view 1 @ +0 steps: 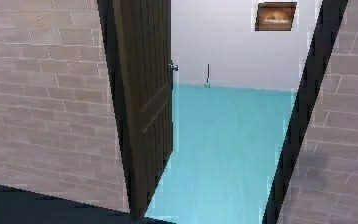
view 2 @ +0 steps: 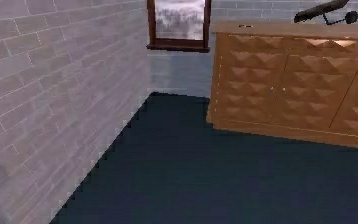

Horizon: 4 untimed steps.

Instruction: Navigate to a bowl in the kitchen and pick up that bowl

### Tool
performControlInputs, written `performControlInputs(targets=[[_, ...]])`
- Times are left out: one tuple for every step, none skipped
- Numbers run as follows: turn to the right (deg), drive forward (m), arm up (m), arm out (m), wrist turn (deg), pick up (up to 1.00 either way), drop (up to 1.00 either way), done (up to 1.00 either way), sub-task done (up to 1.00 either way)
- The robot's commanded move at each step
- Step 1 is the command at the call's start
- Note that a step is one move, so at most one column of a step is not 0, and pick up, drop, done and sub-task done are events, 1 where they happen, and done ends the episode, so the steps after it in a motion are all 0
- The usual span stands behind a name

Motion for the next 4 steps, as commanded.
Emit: performControlInputs(targets=[[0.0, 0.85, 0.00, 0.00, 0.0, 0.00, 0.00, 0.00, 0.00], [18.0, 0.00, 0.00, 0.00, 0.0, 0.00, 0.00, 0.00, 0.00], [0.0, 1.00, 0.00, 0.00, 0.0, 0.00, 0.00, 0.00, 0.00], [3.0, 0.00, 0.00, 0.00, 0.0, 0.00, 0.00, 0.00, 0.00]])
